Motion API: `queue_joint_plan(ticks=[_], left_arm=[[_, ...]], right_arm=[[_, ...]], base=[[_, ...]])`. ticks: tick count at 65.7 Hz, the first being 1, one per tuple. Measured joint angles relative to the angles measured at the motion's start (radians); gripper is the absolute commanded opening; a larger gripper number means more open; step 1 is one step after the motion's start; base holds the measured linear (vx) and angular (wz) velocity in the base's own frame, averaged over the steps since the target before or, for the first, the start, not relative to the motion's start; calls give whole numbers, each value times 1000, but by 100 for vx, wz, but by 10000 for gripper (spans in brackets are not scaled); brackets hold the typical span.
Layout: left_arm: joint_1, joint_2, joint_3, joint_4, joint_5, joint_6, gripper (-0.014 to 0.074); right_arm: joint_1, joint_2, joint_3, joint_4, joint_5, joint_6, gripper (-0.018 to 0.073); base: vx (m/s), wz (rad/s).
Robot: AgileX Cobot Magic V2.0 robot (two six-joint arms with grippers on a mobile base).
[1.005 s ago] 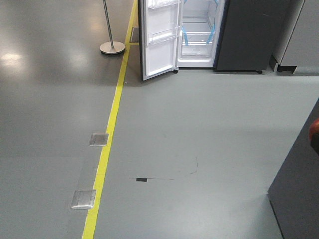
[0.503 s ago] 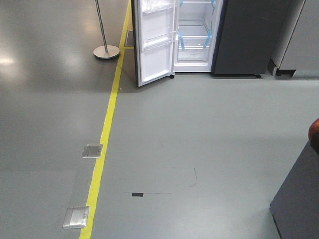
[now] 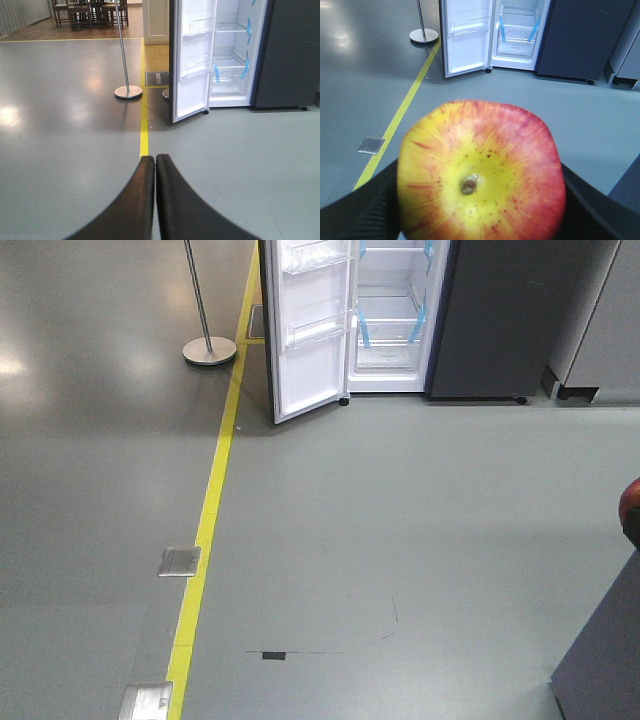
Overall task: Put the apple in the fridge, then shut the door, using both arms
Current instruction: 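Continue driving up to the open refrigerator door with the apple held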
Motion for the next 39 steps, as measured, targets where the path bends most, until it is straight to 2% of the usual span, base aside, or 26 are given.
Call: queue_joint_plan(ticks=[39], left_arm=[[0,0,0,0,0,0,-6]], right_arm=[[0,0,0,0,0,0,188]], base=[[16,-1]])
